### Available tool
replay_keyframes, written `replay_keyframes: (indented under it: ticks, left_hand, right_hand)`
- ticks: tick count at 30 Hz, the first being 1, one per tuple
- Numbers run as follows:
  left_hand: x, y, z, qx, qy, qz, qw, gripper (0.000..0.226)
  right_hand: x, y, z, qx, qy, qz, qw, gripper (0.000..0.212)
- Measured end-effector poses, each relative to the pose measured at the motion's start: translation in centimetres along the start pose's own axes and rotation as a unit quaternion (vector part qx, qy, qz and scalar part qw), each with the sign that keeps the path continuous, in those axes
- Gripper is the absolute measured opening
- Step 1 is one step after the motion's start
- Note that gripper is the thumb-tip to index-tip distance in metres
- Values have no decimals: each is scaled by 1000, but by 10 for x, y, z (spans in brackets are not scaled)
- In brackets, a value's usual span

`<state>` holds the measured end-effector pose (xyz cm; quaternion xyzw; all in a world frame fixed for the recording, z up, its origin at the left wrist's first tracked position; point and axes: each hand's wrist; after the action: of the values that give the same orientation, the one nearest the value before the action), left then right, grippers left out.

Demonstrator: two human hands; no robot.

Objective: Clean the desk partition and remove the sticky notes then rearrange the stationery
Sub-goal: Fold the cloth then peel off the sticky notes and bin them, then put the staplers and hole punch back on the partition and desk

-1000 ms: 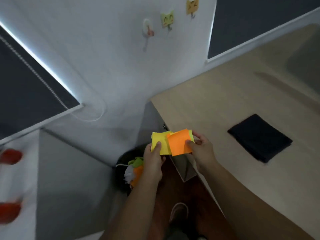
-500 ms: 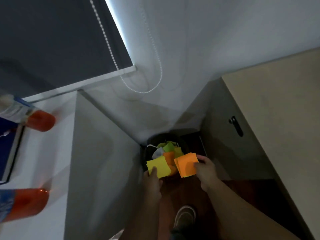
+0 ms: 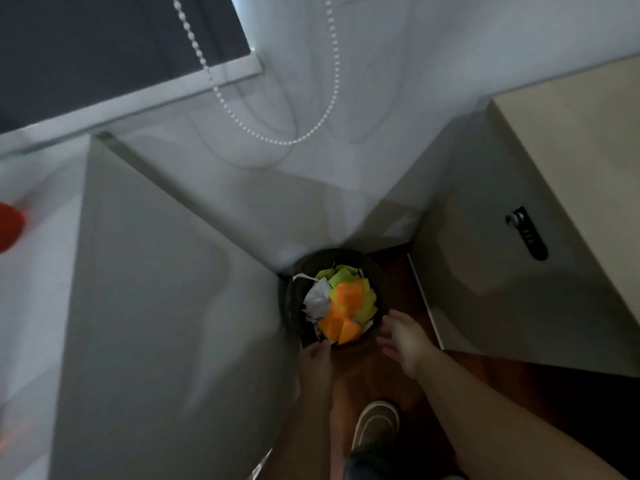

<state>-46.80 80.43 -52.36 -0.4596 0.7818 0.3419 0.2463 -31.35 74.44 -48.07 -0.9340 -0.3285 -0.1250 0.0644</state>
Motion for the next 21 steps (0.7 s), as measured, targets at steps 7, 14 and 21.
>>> replay_keyframes:
  ticks: [7,14,21]
  left_hand:
    - [-75,-5,-104,128,-35,-11,991,7]
    - [-195,-38,-226,310,-225,44,923,14]
    - [-231,-104,-322,484,-280,114,821,12]
  right_hand:
    - [8,47,-91,4,29,40,999,34]
    - [14,125,-250,55,183,157,969,25]
    - [-30,217,-329,-46,269,358,893,26]
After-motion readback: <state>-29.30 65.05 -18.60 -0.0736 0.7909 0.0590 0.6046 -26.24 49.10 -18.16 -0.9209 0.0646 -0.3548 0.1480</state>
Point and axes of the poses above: each hand's wrist, its own z-axis towards the middle knuckle, its own y-axis out of the back of the hand, x = y × z, and after that the axes turned 10 degrees about -y, right-handed
